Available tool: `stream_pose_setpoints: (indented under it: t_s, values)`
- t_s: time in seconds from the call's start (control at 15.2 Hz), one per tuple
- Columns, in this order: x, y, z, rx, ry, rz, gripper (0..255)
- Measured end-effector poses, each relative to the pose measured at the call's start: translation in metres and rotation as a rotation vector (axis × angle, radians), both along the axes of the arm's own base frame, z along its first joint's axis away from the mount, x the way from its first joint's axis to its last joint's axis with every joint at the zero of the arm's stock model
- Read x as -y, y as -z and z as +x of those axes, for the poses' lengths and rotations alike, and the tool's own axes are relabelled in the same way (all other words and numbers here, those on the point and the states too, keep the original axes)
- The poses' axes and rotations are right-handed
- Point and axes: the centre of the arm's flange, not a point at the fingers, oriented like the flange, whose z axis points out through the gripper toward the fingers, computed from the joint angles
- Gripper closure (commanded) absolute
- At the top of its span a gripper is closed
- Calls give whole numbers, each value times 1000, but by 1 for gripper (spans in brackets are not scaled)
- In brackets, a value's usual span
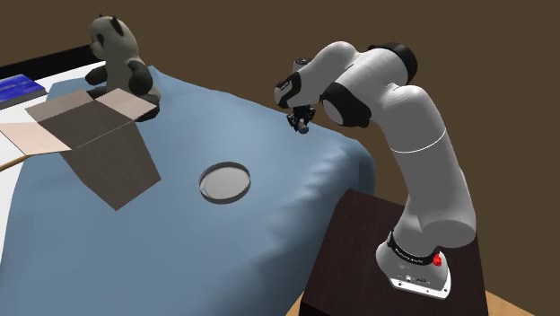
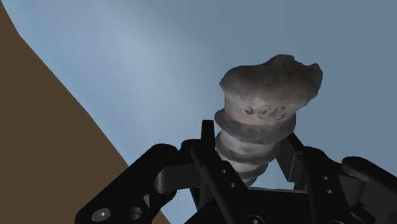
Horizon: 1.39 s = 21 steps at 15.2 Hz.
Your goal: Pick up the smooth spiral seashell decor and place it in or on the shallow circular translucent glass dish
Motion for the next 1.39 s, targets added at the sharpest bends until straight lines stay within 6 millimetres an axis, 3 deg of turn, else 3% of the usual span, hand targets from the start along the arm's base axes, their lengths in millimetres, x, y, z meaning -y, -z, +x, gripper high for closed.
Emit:
stream_pose_setpoints:
  t_s: [0.33,1.39]
  values:
    - [0,-6,0,0,0,0,255]
    - [0,-90,1,0,0,0,255]
